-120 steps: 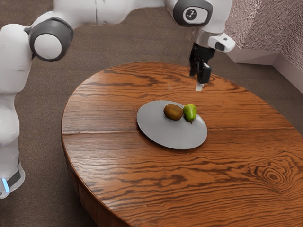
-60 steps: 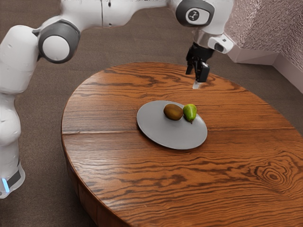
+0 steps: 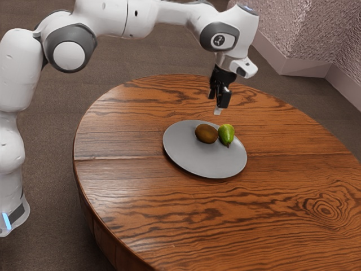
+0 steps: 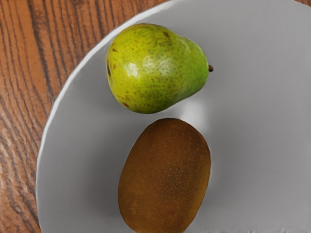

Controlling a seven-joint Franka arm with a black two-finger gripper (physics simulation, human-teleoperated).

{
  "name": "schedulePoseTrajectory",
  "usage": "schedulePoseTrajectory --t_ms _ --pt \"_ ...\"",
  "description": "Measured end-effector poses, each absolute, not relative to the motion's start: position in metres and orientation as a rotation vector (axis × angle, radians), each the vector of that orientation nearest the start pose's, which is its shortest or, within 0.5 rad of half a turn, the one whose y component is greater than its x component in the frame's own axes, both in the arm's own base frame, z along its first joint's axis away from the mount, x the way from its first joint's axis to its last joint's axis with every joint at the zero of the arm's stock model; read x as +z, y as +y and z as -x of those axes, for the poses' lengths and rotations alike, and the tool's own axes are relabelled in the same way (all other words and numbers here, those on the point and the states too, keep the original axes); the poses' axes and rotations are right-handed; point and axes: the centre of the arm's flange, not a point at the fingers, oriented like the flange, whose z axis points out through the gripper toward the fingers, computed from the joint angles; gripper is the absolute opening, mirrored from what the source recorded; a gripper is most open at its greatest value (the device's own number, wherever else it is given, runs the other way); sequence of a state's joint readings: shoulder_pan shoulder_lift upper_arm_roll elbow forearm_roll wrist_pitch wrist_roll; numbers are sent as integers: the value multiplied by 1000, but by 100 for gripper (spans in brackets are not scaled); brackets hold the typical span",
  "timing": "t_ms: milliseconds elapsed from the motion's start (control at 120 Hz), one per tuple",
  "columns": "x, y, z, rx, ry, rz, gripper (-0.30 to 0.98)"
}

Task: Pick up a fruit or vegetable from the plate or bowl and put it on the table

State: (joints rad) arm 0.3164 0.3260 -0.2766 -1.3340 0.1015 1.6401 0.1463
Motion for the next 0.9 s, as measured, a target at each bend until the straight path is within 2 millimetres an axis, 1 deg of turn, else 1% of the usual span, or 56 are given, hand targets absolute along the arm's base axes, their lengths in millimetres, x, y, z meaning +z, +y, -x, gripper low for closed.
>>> schedulePoseTrajectory --t_ms 67,133,200,258,300,358,483,533,608,658,792,900 --pt "549 62 -650 16 214 3134 69" --pt "538 59 -648 49 275 3144 69" --pt "525 55 -642 91 334 3148 69" --pt "523 53 -631 113 376 3141 69" --pt "524 55 -619 129 388 3131 69" --pt "522 61 -608 148 402 3125 69" --pt "516 85 -599 169 407 3123 69" --pt "513 88 -602 157 426 3122 69" --pt "508 93 -626 98 446 3131 69" --pt "506 95 -635 70 456 3134 69" --pt "490 97 -646 56 477 3141 69" --pt "487 93 -651 37 501 3137 69"
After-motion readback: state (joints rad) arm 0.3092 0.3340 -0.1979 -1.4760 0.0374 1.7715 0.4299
